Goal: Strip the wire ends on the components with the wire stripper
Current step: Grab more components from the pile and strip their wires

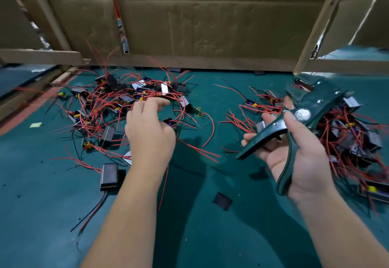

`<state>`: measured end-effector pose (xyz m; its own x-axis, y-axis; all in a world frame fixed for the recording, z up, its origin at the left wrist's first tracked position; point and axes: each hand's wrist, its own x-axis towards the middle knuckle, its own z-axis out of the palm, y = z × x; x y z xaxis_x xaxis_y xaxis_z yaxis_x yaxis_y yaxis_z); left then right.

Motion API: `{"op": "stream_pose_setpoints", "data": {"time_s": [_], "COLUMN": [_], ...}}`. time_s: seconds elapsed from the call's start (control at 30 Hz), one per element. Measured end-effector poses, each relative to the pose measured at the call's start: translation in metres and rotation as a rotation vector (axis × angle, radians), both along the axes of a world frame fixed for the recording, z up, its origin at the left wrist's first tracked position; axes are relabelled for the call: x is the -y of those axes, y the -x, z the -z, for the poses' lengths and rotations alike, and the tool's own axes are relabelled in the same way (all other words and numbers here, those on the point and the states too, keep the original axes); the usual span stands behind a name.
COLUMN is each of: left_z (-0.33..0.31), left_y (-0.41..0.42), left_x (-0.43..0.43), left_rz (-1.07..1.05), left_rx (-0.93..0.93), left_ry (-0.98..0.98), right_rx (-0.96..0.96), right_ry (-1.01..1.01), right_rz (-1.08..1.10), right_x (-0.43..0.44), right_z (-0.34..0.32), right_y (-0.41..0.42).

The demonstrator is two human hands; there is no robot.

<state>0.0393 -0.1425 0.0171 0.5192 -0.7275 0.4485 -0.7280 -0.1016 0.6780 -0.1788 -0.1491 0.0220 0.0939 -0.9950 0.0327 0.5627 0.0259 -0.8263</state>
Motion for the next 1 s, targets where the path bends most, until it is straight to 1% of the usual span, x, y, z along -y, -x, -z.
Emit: {"op": "stream_pose_setpoints", "data": {"time_s": [0.07, 0.13, 0.17, 0.23, 0.3, 0.37, 0.43, 0.53, 0.6, 0.67, 0.7, 0.73, 0.8, 0.83, 0.9, 1.0], "left_z": [0.002, 0.003, 0.005, 0.008, 0.01, 0.01, 0.01, 0.007, 0.004, 0.002, -0.001, -0.004, -0.012, -0.016, -0.019, -0.018], "left_y": [0.0, -0.001, -0.002, -0.004, -0.008, -0.011, -0.012, -0.009, -0.007, -0.005, -0.003, -0.001, 0.005, 0.007, 0.008, 0.01], "left_x": [0.001, 0.002, 0.002, 0.003, 0.004, 0.004, 0.004, 0.002, 0.001, -0.001, -0.002, -0.003, -0.006, -0.007, -0.007, -0.003], "left_rz": [-0.065, -0.051, -0.025, 0.032, 0.078, 0.082, 0.04, -0.062, -0.101, -0.081, -0.044, 0.016, 0.14, 0.178, 0.231, 0.257], "left_rx": [0.055, 0.076, 0.085, 0.091, 0.089, 0.086, 0.1, 0.188, 0.192, 0.143, 0.069, -0.057, -0.379, -0.522, -0.766, -1.116], "left_ry": [-0.164, -0.3, -0.344, -0.372, -0.346, -0.324, -0.315, -0.276, -0.183, -0.039, 0.05, 0.155, 0.357, 0.421, 0.432, 0.335], "right_rx": [-0.028, -0.042, -0.039, -0.023, -0.014, 0.0, 0.013, 0.019, 0.019, 0.016, 0.017, 0.021, 0.042, 0.06, 0.099, 0.131], "right_ry": [0.016, 0.038, 0.043, 0.043, 0.029, 0.006, -0.016, -0.031, -0.026, -0.019, -0.016, -0.013, -0.013, -0.014, -0.017, -0.018], "right_rz": [-0.013, -0.056, -0.101, -0.217, -0.316, -0.36, -0.367, -0.361, -0.353, -0.347, -0.345, -0.345, -0.356, -0.365, -0.38, -0.38], "right_x": [-0.003, -0.007, -0.01, -0.014, -0.016, -0.018, -0.018, -0.018, -0.018, -0.018, -0.018, -0.018, -0.019, -0.019, -0.019, -0.019], "right_z": [0.0, -0.001, -0.001, -0.001, 0.001, 0.002, 0.002, 0.002, 0.001, 0.001, 0.001, 0.001, 0.001, 0.0, 0.0, -0.001], "right_y": [-0.002, -0.005, -0.006, -0.009, -0.012, -0.015, -0.016, -0.016, -0.015, -0.014, -0.014, -0.014, -0.013, -0.013, -0.013, -0.012]}}
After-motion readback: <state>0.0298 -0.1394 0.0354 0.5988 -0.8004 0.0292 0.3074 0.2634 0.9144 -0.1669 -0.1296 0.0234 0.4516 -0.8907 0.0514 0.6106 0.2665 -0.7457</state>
